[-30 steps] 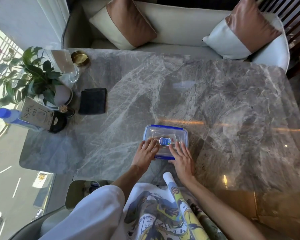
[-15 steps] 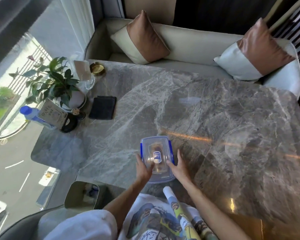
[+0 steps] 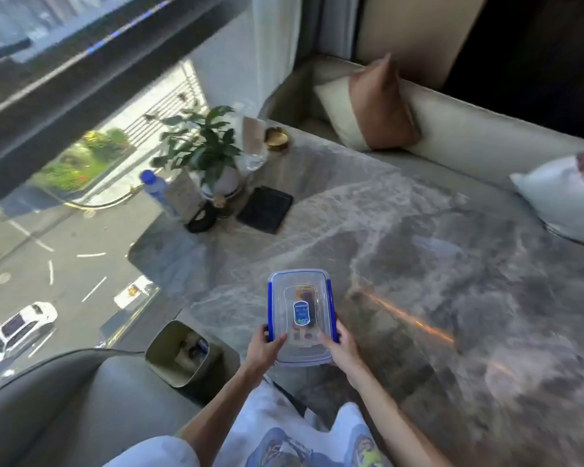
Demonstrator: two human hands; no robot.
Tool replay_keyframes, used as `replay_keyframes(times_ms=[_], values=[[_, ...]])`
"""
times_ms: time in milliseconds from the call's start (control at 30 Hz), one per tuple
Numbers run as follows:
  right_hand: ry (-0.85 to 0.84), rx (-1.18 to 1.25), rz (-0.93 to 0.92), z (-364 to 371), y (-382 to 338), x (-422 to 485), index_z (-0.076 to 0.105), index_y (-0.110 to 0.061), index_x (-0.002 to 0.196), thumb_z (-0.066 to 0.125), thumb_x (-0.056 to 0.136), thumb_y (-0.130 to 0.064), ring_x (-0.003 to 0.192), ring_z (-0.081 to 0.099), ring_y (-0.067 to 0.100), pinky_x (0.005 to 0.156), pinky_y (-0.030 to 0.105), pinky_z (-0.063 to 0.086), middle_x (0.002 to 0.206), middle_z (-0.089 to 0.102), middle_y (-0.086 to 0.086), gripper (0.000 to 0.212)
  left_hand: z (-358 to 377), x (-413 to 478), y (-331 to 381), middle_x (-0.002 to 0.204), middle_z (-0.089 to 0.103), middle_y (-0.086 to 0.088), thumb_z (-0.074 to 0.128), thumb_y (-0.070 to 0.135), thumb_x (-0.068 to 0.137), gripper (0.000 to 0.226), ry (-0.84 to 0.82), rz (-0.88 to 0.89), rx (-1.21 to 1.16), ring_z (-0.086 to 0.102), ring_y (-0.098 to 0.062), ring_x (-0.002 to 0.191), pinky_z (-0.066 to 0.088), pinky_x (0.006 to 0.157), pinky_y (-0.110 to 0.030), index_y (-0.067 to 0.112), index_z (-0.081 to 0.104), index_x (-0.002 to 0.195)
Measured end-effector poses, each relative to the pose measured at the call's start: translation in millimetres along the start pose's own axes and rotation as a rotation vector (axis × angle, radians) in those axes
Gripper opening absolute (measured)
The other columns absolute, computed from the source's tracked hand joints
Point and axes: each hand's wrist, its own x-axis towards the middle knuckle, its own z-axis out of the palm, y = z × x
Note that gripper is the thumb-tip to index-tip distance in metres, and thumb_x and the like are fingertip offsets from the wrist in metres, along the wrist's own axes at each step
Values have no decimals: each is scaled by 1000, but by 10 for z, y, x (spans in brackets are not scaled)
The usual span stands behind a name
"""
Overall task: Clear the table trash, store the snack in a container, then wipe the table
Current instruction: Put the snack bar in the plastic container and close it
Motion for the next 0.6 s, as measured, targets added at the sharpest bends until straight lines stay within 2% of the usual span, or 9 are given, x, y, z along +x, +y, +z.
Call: replay_keyframes(times_ms=[33, 100, 167, 200, 267, 333, 400, 500, 600], values=[[-31, -60, -27, 95, -118, 83, 47, -13, 141, 68, 88, -20, 117, 62, 25, 104, 46, 47, 127, 64, 6, 57, -128, 29, 14, 107, 62, -8, 68, 24, 88, 43, 25, -13, -53, 63, -23, 93, 57, 75, -42, 8, 48, 123], [-78, -142, -79, 359, -400, 267, 50, -16, 138, 70, 87, -21, 116, 62, 25, 104, 48, 47, 125, 65, 4, 55, -413, 103, 84, 100, 62, -3, 69, 22, 87, 39, 72, -33, -162, 64, -16, 85, 57, 62, -29, 9, 47, 117], [-125, -216, -143, 714, -715, 431, 55, -16, 135, 69, 86, -17, 111, 65, 25, 101, 48, 49, 120, 69, 3, 51, -741, 220, 151, 101, 64, -8, 68, 15, 88, 31, 142, -39, -275, 66, -13, 79, 55, 54, -21, 7, 47, 110], [-150, -250, -172, 913, -871, 505, 55, -15, 135, 69, 87, -15, 111, 66, 25, 101, 48, 49, 121, 69, 3, 51, -911, 288, 190, 104, 65, -13, 67, 12, 89, 31, 183, -41, -323, 67, -17, 80, 57, 55, -22, 3, 48, 111], [-184, -288, -199, 1334, -1171, 644, 55, -14, 136, 68, 87, -14, 112, 65, 24, 101, 46, 50, 127, 66, 3, 51, -1266, 431, 261, 111, 67, -22, 65, 8, 89, 35, 244, -46, -409, 70, -31, 90, 61, 68, -34, -6, 49, 118], [-188, -340, -205, 1771, -1425, 780, 54, -15, 136, 68, 87, -17, 110, 65, 22, 100, 42, 51, 125, 67, 4, 52, -1631, 571, 329, 114, 66, -26, 64, 7, 90, 37, 290, -59, -482, 69, -38, 99, 59, 83, -48, -8, 49, 119], [-206, -384, -209, 2195, -1654, 932, 50, -13, 140, 67, 88, -17, 109, 64, 20, 100, 34, 49, 125, 67, 6, 55, -1981, 737, 384, 118, 64, -28, 64, 8, 89, 40, 314, -82, -553, 66, -40, 104, 55, 90, -56, -8, 47, 122], [-235, -456, -221, 2737, -1933, 1131, 48, -15, 142, 62, 89, -12, 100, 59, 12, 89, 20, 44, 125, 66, 5, 55, -2418, 969, 469, 121, 62, -25, 65, 12, 89, 44, 367, -139, -569, 65, -38, 107, 54, 92, -55, -6, 45, 125], [-202, -467, -190, 3155, -2127, 1318, 50, -13, 140, 58, 89, -7, 99, 58, 12, 86, 19, 42, 126, 66, 6, 52, -2727, 1167, 562, 119, 61, -20, 65, 15, 90, 42, 386, -176, -586, 65, -36, 106, 55, 89, -55, -1, 43, 122]])
